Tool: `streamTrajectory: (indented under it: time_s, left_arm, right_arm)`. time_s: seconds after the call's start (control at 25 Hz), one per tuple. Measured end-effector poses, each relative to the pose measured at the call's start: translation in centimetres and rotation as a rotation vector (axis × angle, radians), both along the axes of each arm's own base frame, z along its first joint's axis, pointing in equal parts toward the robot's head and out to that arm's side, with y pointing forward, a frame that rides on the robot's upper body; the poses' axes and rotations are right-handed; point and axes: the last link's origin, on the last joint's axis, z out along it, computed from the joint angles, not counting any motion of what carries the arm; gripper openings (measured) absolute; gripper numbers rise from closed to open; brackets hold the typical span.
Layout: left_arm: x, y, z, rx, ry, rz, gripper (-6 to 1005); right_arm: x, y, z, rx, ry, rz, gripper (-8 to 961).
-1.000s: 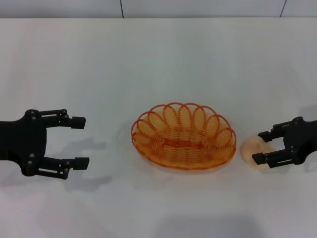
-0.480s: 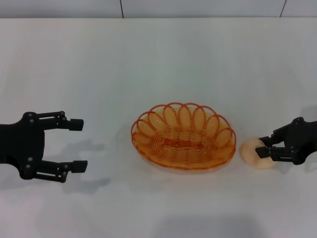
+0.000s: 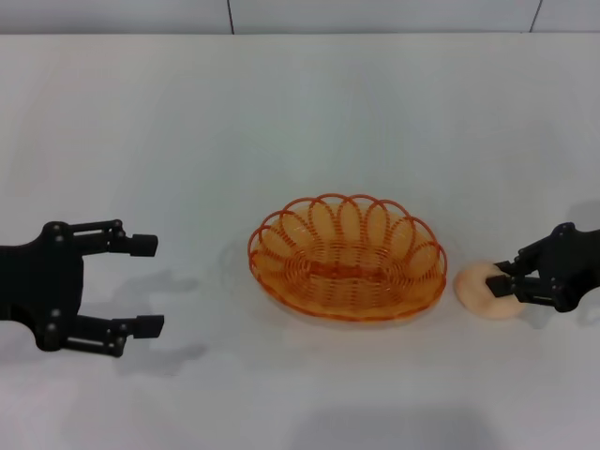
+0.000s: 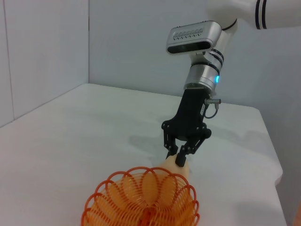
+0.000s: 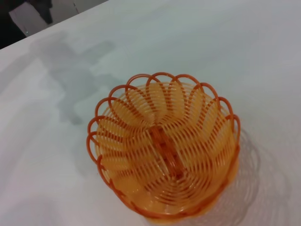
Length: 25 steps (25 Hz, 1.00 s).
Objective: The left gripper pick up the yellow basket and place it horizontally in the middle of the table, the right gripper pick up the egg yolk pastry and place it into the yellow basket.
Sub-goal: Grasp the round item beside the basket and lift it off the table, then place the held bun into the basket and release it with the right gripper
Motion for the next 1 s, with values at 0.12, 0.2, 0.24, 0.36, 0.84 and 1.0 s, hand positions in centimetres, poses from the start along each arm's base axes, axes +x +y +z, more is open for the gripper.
streamTrajectory:
  time_s: [0.12,0.2,0.24,0.36,0.84,1.0]
  left_arm:
    - [-0.2,-0.3,0.0,0.003,-0.003,-0.002,880]
    - [-0.5,-0.6,0.0,0.011,-0.004,-0.001,880]
    - [-0.6,-0.7,0.0,0.012,-0.003,0.000,880]
    - [-0.7,-0.9,-0.1,0.015,-0.002,0.003,880]
    - [-1.1,-1.4,-0.1,0.019,-0.002,0.012,880]
    - [-1.1,-1.3,0.0,0.026,-0.002,0.012,880]
  right_arm:
    - [-0.1,0.2,0.5,0.012,-0.003,0.007,165]
    - [-0.2,0.4,1.1,0.019,-0.007,0.014,154]
    - [-0.3,0.5,1.5,0.019,-0.007,0.019,146]
    - [-1.2,0.8,2.9,0.016,0.002,0.041,120]
    - [-7.5,1.7,4.8,0.002,0.046,0.188,64]
    - [-9.1,1.6,3.9,-0.012,0.122,0.220,60]
